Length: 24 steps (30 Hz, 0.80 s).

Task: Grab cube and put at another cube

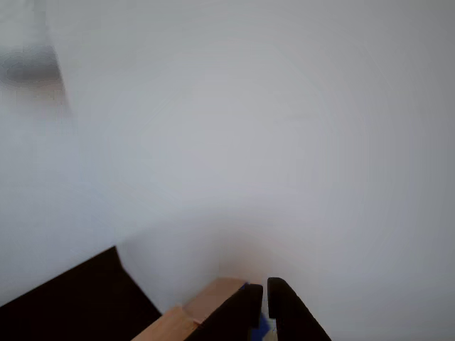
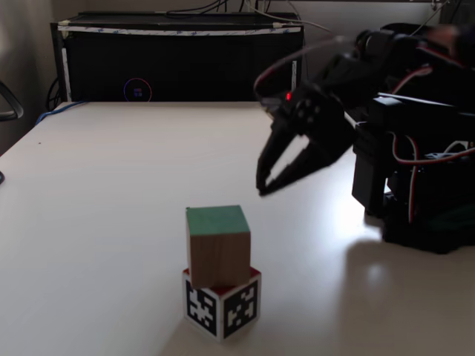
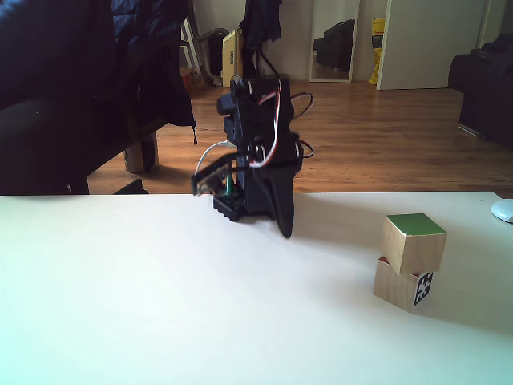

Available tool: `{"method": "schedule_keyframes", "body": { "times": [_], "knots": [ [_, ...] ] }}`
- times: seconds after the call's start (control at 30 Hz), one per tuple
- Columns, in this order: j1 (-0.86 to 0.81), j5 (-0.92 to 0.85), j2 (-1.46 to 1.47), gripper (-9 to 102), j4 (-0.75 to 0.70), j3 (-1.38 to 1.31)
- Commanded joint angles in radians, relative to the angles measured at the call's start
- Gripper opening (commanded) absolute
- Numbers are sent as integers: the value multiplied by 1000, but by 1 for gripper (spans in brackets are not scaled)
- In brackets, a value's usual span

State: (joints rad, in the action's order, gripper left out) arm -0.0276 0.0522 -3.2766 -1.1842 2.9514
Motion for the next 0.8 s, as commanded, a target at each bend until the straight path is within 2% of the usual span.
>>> {"method": "schedule_keyframes", "body": {
  "times": [0.0, 0.43, 0.77],
  "knots": [
    [-3, -15, -12, 0, 6, 37],
    [-8, -89, -12, 0, -100, 18],
    [-35, -87, -12, 0, -104, 17]
  ]
}}
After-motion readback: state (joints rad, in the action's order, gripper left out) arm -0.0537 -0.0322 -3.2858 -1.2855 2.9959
